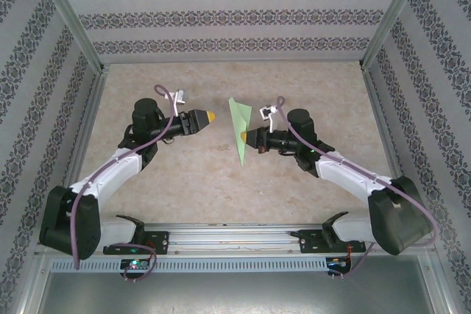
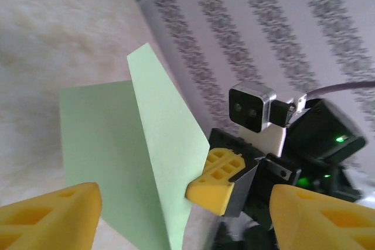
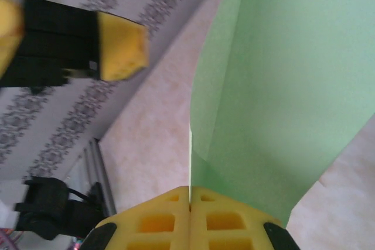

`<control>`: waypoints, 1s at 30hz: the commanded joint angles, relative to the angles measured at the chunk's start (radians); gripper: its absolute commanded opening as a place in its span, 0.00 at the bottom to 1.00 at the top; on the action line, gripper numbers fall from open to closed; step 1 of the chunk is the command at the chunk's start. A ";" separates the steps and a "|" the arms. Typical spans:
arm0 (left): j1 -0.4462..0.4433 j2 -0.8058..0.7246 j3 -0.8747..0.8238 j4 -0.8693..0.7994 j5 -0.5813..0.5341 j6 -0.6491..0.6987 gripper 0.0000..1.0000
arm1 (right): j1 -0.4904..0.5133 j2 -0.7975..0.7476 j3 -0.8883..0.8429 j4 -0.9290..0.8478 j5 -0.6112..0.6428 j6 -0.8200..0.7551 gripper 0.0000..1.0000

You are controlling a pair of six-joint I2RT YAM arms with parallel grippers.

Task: Fold a paper plane with a square sheet of paper (fold left side to right side)
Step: Turn over the paper at the center of the table.

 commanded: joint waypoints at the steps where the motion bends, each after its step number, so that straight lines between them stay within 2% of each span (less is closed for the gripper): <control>1: 0.006 0.068 0.022 0.360 0.150 -0.209 0.71 | 0.001 -0.043 -0.013 0.182 -0.091 0.050 0.00; 4: -0.001 0.116 0.017 0.467 0.162 -0.270 0.66 | 0.008 -0.044 0.003 0.207 -0.117 0.074 0.00; 7: -0.008 0.130 0.014 0.482 0.158 -0.267 0.65 | 0.016 -0.034 0.013 0.222 -0.126 0.091 0.00; 16: -0.040 0.097 0.033 0.302 0.147 -0.133 0.64 | 0.047 0.011 0.047 0.238 -0.135 0.104 0.00; 20: -0.048 0.098 0.039 0.275 0.141 -0.116 0.61 | 0.059 0.028 0.061 0.245 -0.140 0.107 0.00; 24: -0.054 0.101 0.040 0.304 0.148 -0.134 0.50 | 0.063 0.045 0.066 0.248 -0.137 0.109 0.00; 30: -0.054 0.092 0.037 0.300 0.143 -0.132 0.26 | 0.063 0.062 0.057 0.248 -0.108 0.115 0.00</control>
